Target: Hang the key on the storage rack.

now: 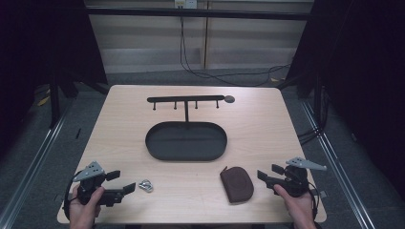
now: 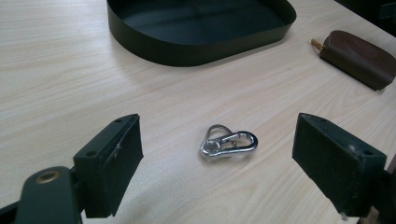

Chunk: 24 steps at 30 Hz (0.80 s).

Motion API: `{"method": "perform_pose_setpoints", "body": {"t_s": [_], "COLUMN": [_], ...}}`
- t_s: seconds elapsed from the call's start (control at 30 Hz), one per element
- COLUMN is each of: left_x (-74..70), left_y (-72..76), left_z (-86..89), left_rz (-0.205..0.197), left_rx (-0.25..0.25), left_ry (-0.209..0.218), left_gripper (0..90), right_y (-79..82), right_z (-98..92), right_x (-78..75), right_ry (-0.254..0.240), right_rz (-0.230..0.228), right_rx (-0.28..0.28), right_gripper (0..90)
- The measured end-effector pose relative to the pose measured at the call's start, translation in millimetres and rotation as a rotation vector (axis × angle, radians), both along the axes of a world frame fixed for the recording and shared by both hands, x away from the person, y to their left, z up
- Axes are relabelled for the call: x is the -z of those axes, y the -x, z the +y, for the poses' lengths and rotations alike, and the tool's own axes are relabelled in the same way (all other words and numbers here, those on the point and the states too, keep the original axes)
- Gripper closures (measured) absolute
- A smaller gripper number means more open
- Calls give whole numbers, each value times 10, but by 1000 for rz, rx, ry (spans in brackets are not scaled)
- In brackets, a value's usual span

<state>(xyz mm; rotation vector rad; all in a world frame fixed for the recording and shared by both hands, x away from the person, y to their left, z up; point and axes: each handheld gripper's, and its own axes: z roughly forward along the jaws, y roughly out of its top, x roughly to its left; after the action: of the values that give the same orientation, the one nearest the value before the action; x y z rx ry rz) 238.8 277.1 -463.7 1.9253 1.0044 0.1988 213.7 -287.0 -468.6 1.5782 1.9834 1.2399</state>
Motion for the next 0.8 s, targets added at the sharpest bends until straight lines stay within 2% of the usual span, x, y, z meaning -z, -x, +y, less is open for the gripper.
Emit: {"method": "perform_pose_setpoints", "body": {"t_s": [0.33, 0.4, 0.5, 0.63, 0.7, 0.8], "left_x": [2, -4, -4, -58, -92, -127], "left_y": [1, 0, 6, 9, 2, -1], "left_z": [-10, -21, -46, -78, -110, -171], "left_rz": [4, 6, 27, 26, 25, 24], "left_rx": [-1, 3, -22, -15, -33, -26], "left_ry": [-14, -31, -85, -97, -105, -140], "left_gripper": [162, 168, 214, 236, 265, 274], "right_y": [-2, 2, 8, 16, 13, 5], "right_z": [-1, -1, 2, 15, 8, 6], "right_x": [1, 1, -7, -10, -8, -7], "right_ry": [-2, -2, -1, 3, -1, -4], "right_rz": [1, 0, -1, -2, -1, 1], "right_rx": [-1, 0, 0, -5, -4, -8], "right_gripper": [290, 290, 290, 290, 290, 290]}}
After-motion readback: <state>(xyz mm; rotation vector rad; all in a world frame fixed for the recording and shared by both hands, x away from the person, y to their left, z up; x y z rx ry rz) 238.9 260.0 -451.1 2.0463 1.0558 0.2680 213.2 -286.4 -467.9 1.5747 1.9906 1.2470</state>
